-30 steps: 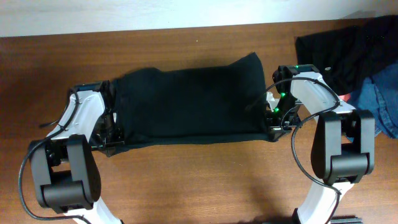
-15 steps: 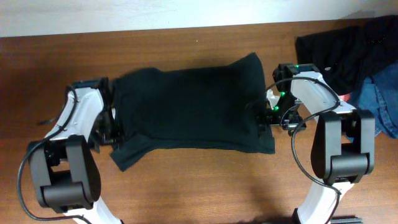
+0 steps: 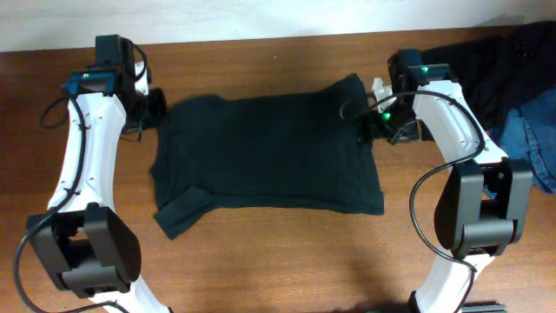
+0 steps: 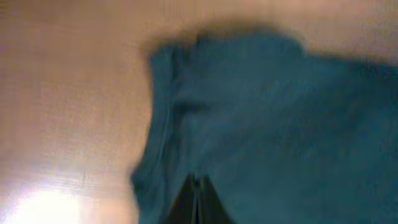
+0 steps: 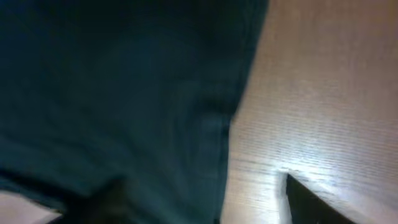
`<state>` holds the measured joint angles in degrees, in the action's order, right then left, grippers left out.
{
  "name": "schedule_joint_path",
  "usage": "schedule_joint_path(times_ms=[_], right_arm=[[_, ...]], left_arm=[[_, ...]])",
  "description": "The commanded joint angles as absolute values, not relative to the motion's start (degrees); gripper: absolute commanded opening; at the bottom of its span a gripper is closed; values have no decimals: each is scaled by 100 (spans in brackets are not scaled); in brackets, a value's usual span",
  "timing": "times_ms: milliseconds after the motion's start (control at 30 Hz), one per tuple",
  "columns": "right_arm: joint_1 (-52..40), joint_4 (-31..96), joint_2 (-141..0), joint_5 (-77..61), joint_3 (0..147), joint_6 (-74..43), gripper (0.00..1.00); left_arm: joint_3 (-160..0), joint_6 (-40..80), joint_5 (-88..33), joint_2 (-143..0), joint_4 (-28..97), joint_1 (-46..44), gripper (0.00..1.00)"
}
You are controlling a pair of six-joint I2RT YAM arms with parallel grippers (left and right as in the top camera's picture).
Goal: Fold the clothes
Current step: 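Release the T-shirt and move both grippers up to its top corners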
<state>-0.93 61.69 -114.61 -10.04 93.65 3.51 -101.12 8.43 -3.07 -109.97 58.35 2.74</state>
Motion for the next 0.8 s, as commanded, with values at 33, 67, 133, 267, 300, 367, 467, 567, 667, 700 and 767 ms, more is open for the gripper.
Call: schedule_joint_path(times_ms=[33,67,133,267,300,367,467,567,667,700,767], right_arm=[[-95,5557,-11480,-1354,9413,423,4],[-113,5374,-11480,-1354,9413,423,4],[-161,4995,-11480,-1350,9411,423,4],[-322,4246,-11483,-1282,9391,423,4],[-366,4099,-11483,-1284,9389,421,4],[-456,3835,-11487,-1280,9378,421,4],[-574,3570,-11531,-1087,9376,399,4],[-679,3393,-11692,-749,9376,399,4],[-718,3221,-11983,-679,9376,366,4],[-716,3170,-12086,-676,9376,276,4],[-709,3072,-12280,-681,9376,235,4]], left_arm=[[-9535,810,-473,-10916,4851,309,0],[-9365,810,-475,-10927,4550,309,1],[-8962,810,-478,-10934,3889,305,1],[-8123,773,-517,-10980,2423,237,1],[-7979,687,-517,-10993,2141,224,1],[-7730,615,-517,-10995,1651,183,1],[-7491,615,-517,-11045,1162,126,1],[-7461,615,-519,-11290,823,25,1],[-7461,613,-517,-11594,460,-58,0],[-7461,615,-519,-11653,388,-71,0],[-7461,615,-517,-11751,338,-82,1]])
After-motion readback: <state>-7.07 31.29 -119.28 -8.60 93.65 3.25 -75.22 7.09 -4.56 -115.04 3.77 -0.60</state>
